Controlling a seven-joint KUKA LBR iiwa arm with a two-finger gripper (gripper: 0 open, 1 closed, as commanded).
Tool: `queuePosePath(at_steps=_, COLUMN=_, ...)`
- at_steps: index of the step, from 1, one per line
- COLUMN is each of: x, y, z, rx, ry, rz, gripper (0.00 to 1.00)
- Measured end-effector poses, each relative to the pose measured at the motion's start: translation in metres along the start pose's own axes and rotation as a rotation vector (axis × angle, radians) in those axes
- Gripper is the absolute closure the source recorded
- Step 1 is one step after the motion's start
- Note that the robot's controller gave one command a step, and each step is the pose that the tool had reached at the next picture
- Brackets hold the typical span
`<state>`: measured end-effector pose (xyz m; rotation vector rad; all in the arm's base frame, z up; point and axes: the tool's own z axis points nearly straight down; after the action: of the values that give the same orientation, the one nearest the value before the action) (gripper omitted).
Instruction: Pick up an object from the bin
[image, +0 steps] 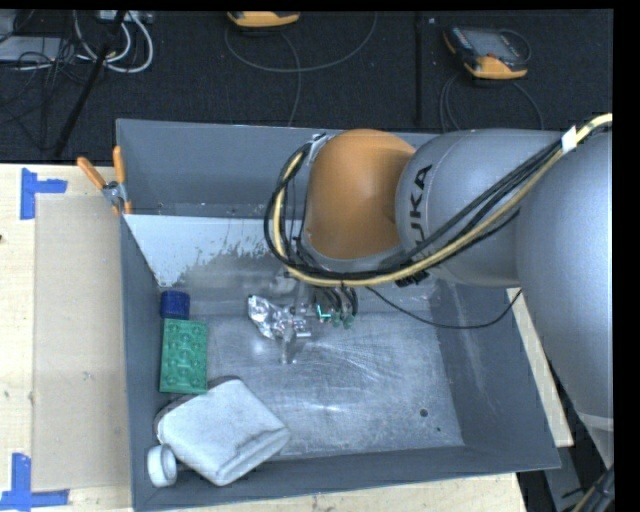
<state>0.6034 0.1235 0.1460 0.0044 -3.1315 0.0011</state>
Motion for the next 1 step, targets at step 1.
queuePosePath(at_steps=1, x=-0.0175, y=-0.023, z=0.0719, rx=-0.006, ry=-0.009, rz=0.182, gripper=0.0)
